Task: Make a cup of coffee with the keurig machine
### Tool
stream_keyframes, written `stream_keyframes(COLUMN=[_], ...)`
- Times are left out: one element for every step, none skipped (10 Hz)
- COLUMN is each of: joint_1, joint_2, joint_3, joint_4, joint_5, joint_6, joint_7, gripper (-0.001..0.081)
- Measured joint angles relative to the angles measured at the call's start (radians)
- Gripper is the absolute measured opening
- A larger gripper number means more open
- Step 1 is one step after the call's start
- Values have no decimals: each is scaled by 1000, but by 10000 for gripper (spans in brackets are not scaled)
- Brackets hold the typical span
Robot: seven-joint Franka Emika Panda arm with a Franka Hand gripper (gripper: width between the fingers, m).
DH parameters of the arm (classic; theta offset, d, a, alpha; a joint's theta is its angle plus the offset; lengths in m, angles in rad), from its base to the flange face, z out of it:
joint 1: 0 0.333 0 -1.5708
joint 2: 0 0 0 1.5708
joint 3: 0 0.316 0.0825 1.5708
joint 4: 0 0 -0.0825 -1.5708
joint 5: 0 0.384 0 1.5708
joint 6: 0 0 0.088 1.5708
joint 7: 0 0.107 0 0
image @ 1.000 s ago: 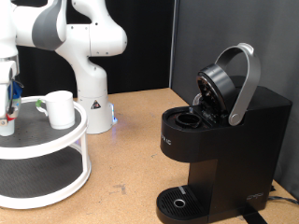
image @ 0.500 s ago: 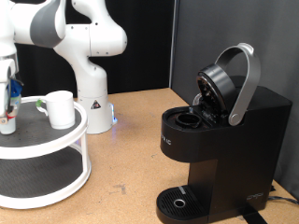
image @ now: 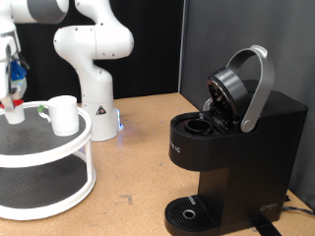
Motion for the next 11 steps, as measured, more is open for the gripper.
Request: stream_keyframes(joint_1=[7, 6, 10, 28, 58, 89, 117, 141, 162, 175, 180], joint_2=[-12, -11, -10, -10, -8, -5, -1, 3, 4, 4, 7], joint_3=[11, 10, 9, 7, 7, 8, 10, 16, 26, 44, 59], joint_4=[12, 9, 9, 12, 27, 47, 69, 85, 98, 109, 113], joint_5=[18, 17, 60, 150, 247, 326, 389, 447, 492, 514, 520], joint_6=[-23, -23, -36, -59, -95, -126, -150, -154, -151, -138, -127], joint_7=[12, 12, 24, 45, 68, 94, 116, 134, 156, 186, 212], gripper=[458, 458, 458, 458, 458, 458, 458, 458, 458, 458, 458])
